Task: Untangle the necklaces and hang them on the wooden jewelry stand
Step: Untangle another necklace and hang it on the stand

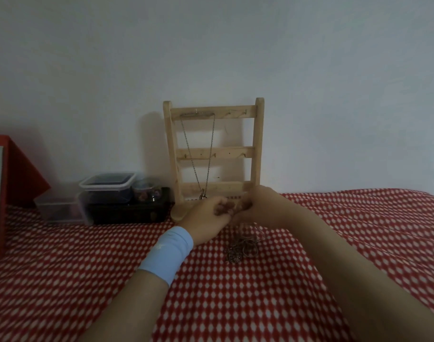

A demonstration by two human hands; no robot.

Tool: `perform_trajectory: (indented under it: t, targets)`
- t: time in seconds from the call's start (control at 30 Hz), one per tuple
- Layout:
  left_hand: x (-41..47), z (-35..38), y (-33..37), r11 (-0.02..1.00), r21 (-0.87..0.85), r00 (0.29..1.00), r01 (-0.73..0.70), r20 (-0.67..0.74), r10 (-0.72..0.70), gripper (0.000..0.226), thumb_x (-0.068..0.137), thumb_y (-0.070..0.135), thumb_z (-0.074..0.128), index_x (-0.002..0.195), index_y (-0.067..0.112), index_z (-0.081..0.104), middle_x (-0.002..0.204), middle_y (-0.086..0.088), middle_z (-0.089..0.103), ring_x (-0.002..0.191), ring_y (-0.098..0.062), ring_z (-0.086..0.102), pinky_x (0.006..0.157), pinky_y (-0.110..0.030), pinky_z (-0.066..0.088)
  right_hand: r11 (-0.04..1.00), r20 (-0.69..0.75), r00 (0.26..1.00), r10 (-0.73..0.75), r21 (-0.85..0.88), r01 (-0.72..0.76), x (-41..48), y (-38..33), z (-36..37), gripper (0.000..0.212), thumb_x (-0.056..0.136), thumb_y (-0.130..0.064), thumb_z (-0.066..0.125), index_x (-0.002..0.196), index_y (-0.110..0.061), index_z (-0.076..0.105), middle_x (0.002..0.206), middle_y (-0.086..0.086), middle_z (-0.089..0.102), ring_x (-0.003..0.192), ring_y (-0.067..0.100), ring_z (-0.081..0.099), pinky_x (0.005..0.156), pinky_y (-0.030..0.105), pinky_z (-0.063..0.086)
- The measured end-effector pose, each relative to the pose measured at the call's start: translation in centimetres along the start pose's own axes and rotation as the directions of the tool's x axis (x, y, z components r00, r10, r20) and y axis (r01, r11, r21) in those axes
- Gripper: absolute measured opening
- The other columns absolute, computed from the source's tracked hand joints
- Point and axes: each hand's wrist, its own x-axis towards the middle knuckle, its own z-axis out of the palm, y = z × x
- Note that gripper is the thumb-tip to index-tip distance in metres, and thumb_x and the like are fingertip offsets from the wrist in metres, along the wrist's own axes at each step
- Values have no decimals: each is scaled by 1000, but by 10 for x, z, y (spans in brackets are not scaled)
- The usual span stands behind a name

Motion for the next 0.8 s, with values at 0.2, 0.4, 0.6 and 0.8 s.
perform_trajectory:
  t: [0.2, 0.4, 0.6, 0.8]
  targets:
    - [-7, -13, 8, 606, -731, 949, 315, 267, -170, 27, 100, 10, 46, 123, 5, 60, 96, -18, 67, 72, -21, 65, 67, -31, 55, 945, -122, 993, -1, 324, 41, -3, -11, 0, 38, 93, -39, 70, 93, -1, 71, 72, 12, 69, 61, 25, 69, 55, 32, 58]
    - [-9, -38, 1, 823, -546, 988, 155, 76, -136, 25, 100, 15, 51, 116, 4, 66, 80, -8, 74, 60, -17, 66, 47, -25, 50, 946, -116, 993, -14, 320, 50, -4, -14, -2, 31, 97, -37, 65, 99, -8, 72, 74, 5, 66, 56, 12, 59, 49, 22, 51]
    - [-14, -65, 11, 874, -340, 934, 348, 202, -293, 24, 94, 4, 47, 94, -2, 70, 103, -20, 71, 94, -31, 68, 72, -42, 59, 884, -129, 989, 71, 467, -3, -7, -17, -2, 32, 106, -33, 48, 97, -6, 63, 92, 18, 75, 73, 18, 67, 75, 34, 58]
    - [-17, -42, 36, 998, 13, 978, 63, 197, -65, 11, 91, 21, 61, 97, 17, 69, 98, -7, 70, 93, -22, 64, 91, -35, 48, 467, -94, 991, 99, 883, 37, -7, -36, -3, 28, 108, -27, 46, 104, -1, 56, 73, 8, 76, 66, 22, 75, 65, 34, 63]
